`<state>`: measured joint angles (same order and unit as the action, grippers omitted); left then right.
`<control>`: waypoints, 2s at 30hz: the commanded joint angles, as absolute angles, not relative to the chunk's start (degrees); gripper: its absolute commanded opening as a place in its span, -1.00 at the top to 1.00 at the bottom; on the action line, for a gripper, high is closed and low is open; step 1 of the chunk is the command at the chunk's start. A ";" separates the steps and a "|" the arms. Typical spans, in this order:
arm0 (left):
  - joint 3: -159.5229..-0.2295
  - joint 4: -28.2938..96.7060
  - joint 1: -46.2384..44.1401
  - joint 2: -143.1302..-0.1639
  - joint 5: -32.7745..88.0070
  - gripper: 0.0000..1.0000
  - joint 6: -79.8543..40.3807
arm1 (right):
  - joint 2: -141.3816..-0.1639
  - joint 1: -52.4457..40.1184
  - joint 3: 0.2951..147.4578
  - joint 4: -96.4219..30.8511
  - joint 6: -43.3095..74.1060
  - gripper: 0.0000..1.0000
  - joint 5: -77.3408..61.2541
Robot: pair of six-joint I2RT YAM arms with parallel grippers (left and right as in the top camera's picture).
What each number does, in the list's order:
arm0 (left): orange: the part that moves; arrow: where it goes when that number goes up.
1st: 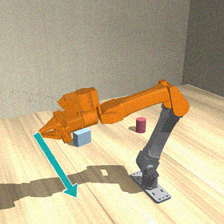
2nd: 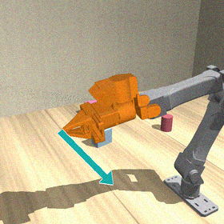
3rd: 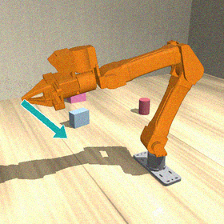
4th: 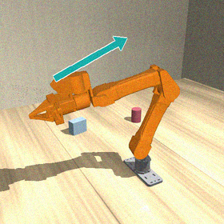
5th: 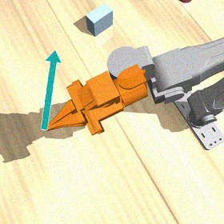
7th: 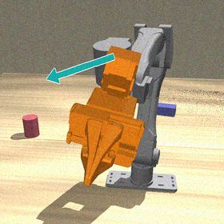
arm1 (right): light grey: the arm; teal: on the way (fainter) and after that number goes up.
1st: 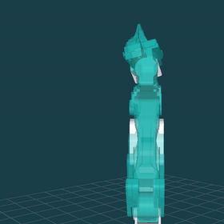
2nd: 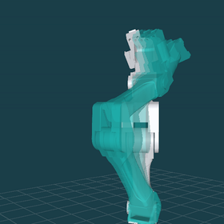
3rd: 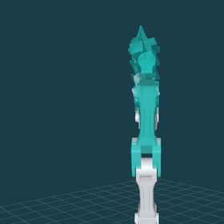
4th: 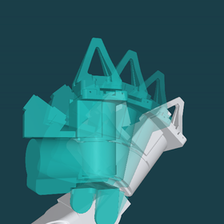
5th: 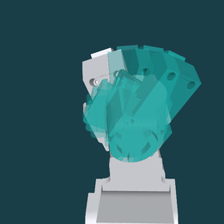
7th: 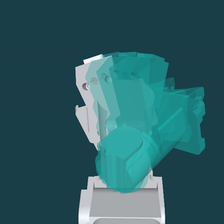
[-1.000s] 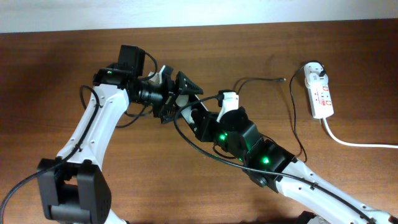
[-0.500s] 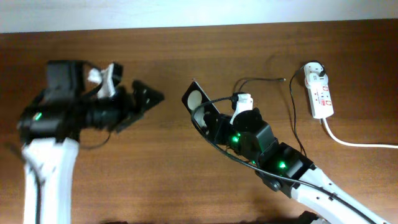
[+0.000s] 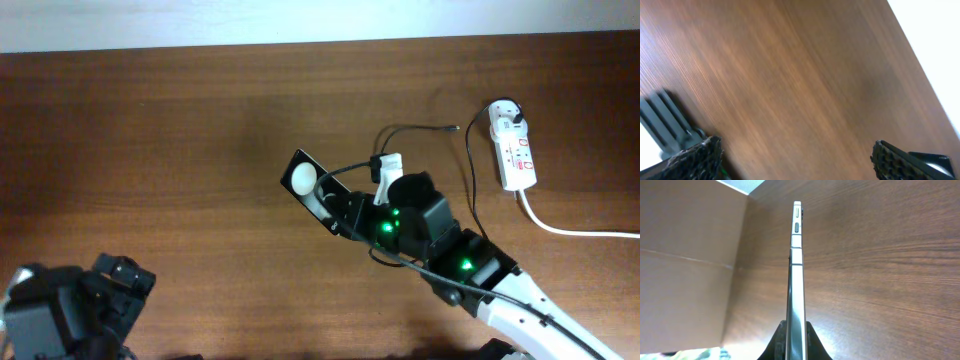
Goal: Plug charger to phone and switch on socket
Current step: 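Release the phone from the left gripper, holding it with the right, then regrasp the phone with the left gripper from the right gripper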
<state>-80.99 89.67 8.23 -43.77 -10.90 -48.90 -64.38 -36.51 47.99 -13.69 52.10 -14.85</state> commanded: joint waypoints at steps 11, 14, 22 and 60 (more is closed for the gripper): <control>-37.71 64.05 8.43 -42.78 41.45 -0.98 -61.67 | -62.98 -21.89 49.19 -16.10 51.42 0.92 -39.83; -35.27 63.61 8.43 -42.78 40.88 -0.98 -61.71 | -62.98 -21.30 49.19 -16.56 51.27 0.92 -40.77; -35.27 56.40 8.43 -42.76 27.49 -0.98 -55.81 | -62.98 -21.32 49.19 -16.53 56.40 0.92 -40.51; -35.27 10.20 5.15 -49.98 50.19 -0.75 -86.24 | -68.73 -33.43 47.53 3.33 93.54 0.92 -36.45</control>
<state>-35.14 13.23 7.79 -46.57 50.13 -85.17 -69.06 -33.06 47.44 2.26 92.82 -34.22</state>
